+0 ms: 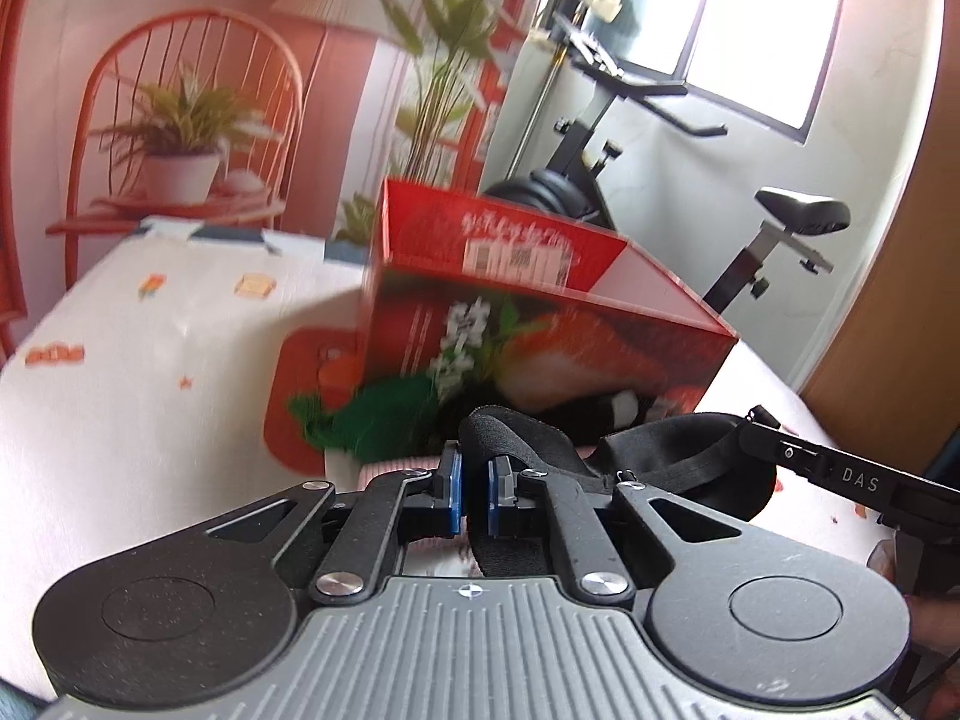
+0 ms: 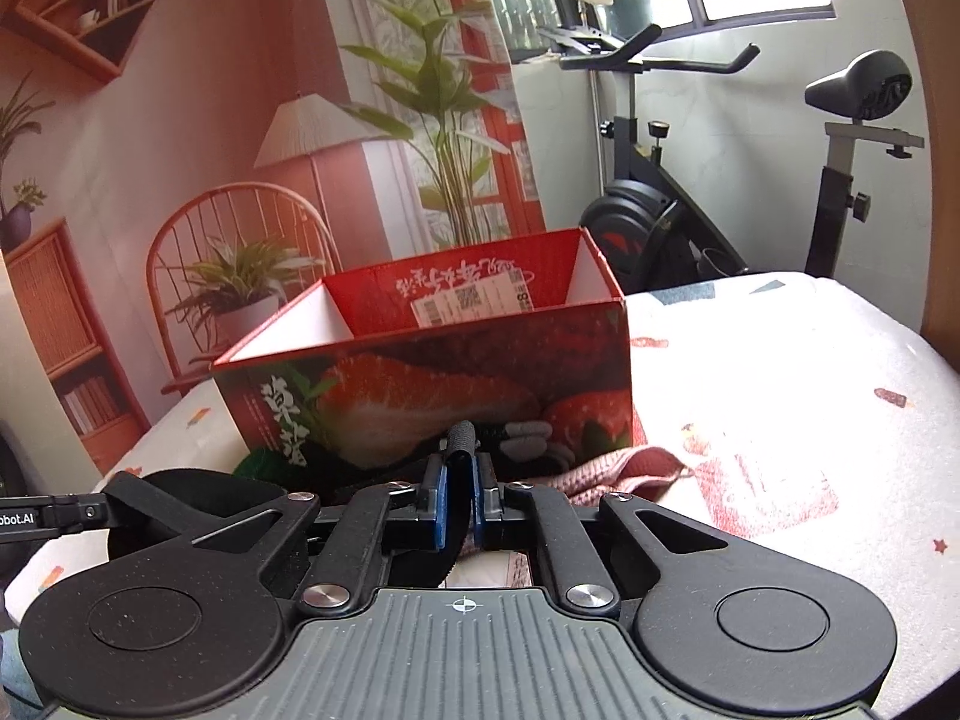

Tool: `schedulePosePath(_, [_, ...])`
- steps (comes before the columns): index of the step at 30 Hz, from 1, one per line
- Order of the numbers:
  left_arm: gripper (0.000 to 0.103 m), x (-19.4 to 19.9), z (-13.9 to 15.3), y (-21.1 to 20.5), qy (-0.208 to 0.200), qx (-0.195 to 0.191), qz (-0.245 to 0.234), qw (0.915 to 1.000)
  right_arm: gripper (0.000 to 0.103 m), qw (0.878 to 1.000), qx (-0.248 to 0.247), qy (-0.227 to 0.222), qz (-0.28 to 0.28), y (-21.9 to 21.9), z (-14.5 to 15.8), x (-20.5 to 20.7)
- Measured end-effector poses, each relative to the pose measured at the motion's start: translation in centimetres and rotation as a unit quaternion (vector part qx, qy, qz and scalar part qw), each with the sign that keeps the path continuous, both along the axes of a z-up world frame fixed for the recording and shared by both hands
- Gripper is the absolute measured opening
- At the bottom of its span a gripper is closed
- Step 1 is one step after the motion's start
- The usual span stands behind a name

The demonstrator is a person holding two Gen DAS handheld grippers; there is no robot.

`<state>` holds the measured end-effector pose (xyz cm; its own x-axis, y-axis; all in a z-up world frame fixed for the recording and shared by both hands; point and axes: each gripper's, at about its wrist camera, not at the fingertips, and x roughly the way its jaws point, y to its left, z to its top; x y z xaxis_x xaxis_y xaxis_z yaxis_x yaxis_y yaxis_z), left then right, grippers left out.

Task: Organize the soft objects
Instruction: 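Lift the black mask into the red box and open the right gripper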

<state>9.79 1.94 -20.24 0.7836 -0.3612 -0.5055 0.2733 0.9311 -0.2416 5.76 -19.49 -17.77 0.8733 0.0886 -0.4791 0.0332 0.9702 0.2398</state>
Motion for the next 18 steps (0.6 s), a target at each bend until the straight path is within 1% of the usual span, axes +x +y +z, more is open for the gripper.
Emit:
schedulePosePath(4, [0.009, 0.9, 2.0, 0.0, -0.024, -0.004, 0.005, 0.9997, 0.007, 1.0, -0.004, -0.023, 0.001, -0.3, 1.7, 0.8])
schedulePosePath(9, [0.009, 2.8, 4.9, -0.6, -0.059, -0.003, 0.012, 0.9982, 0.007, 0.998, -0.019, -0.056, 0.011, -0.7, 4.7, 2.9])
schedulePosePath(14, [0.009, 5.7, 7.4, -2.1, -0.091, 0.014, 0.017, 0.9956, 0.007, 0.997, -0.019, -0.069, 0.015, -1.4, 7.2, 6.3])
schedulePosePath(18, [0.009, 8.6, 8.4, -3.2, -0.098, 0.024, 0.027, 0.9945, 0.007, 0.997, -0.034, -0.069, 0.015, -1.9, 8.3, 9.6])
